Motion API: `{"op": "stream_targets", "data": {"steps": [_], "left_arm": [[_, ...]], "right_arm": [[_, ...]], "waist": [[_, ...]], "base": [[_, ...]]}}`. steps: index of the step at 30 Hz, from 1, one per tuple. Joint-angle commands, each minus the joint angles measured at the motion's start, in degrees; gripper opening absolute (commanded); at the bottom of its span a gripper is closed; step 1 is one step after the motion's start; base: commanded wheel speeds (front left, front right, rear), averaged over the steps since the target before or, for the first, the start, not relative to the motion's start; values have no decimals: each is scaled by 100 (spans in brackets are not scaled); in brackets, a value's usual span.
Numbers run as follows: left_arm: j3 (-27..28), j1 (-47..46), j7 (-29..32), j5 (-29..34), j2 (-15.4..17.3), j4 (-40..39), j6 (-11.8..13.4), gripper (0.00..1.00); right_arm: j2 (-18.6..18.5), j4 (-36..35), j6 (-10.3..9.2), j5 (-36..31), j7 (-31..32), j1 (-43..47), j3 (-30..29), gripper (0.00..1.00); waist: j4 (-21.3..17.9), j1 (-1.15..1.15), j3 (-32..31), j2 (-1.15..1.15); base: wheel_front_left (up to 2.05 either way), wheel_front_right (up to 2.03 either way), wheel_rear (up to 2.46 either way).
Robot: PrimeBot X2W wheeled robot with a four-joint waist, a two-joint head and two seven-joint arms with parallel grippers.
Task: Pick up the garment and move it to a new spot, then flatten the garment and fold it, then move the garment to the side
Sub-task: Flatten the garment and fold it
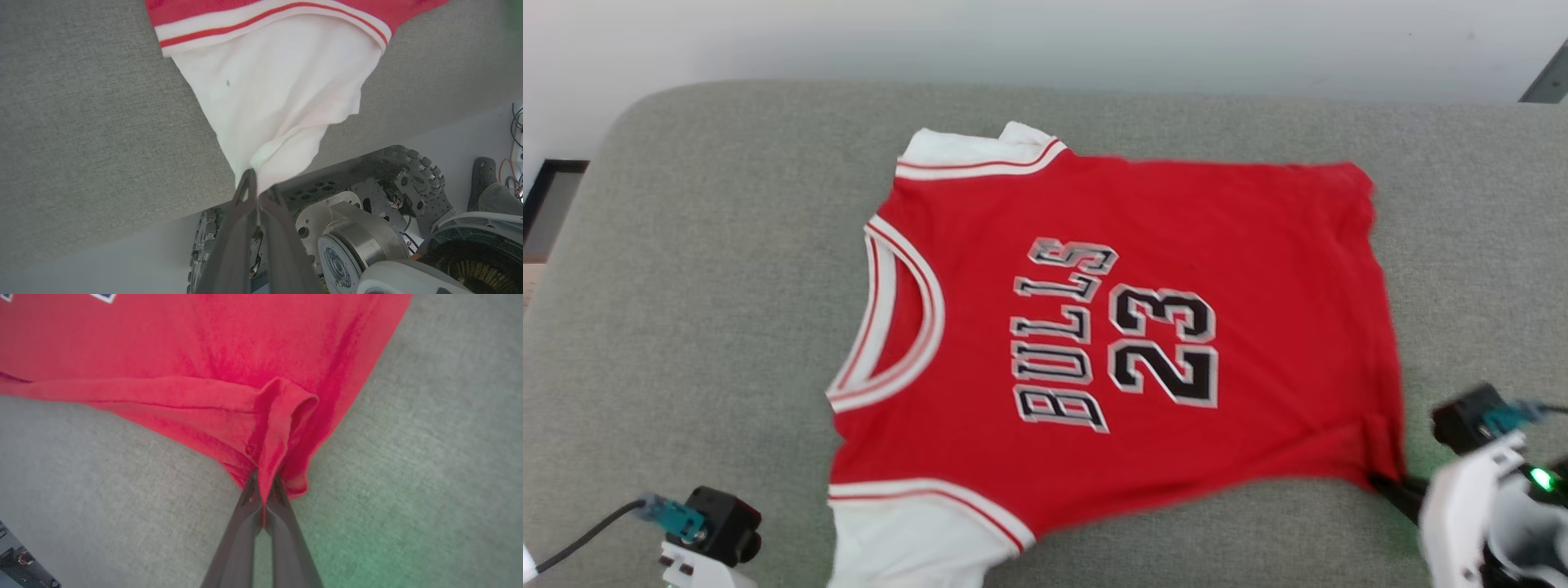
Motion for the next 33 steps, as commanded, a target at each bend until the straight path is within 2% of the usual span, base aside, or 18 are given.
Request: {"op": "stream_targets", "data": {"steps": [1,4,9,14,19,24,33], "left_arm": [[11,117,-75,-66,70,-34,46,0],[43,139,-122,-114,134,-101,83,0],[146,-21,-154,-43,216,-246,110,0],[469,-456,-196,220,371,-351,193,0],[766,-1052,33,627,350,-227,28,0],[991,-1687,274,972,-42,422,-418,0],[949,-2647,755,1334,-1379,2480,-1432,0]], "right_arm": [[-337,-189,-25,56,453,754,-108,0],[-445,-773,-24,53,684,1096,-555,0],[-316,-1343,-19,-99,949,1432,-1130,0],[28,-1856,-19,-518,1221,1572,-1780,0],[419,-2074,-19,-1027,1402,1258,-2160,0],[691,-1797,-18,-1351,1400,736,-2143,0],[992,-562,-18,-1621,1131,-522,-1707,0]], "waist": [[-28,0,13,0],[-64,0,21,0],[-93,0,9,0],[-121,0,-41,0],[-165,0,-73,0],[-204,0,-44,0],[-277,0,142,0]], "base": [[0,0,0],[0,0,0],[0,0,0],[0,0,0],[0,0,0],[0,0,0],[0,0,0]]}}
